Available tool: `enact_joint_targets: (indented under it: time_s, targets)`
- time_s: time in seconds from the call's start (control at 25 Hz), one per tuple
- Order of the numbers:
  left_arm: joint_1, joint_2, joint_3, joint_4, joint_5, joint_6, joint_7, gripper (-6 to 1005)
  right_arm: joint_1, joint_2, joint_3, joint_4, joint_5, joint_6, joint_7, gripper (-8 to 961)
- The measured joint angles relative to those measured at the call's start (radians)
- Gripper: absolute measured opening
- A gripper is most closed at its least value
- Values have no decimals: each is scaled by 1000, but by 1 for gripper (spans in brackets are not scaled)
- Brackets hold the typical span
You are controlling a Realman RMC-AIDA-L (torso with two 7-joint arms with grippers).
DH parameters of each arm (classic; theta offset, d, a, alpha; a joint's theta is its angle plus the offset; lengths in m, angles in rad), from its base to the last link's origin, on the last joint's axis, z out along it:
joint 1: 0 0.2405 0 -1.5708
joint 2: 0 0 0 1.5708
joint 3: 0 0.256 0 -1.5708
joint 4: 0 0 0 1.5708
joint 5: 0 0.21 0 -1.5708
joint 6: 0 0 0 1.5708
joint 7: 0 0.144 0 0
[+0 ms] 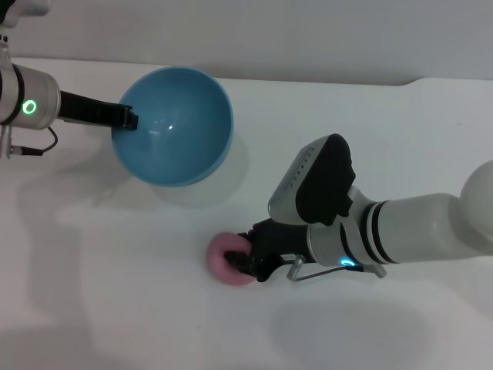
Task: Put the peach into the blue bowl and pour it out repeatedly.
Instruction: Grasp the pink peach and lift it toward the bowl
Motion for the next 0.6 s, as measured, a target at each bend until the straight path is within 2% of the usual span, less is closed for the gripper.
enact_joint_targets:
  time_s: [0.2, 0.44, 0.6]
  targets:
    - [-1, -1, 0, 1, -5, 2, 0, 0, 0, 0, 3, 4, 0, -4, 0, 261]
    - [-7, -1, 0, 5, -8, 3, 0, 0, -11, -4, 21, -11, 0, -12, -1, 239]
    - [-21, -1, 0, 1, -6, 3, 0, -1, -41, -14, 118, -25, -1, -83, -11, 224]
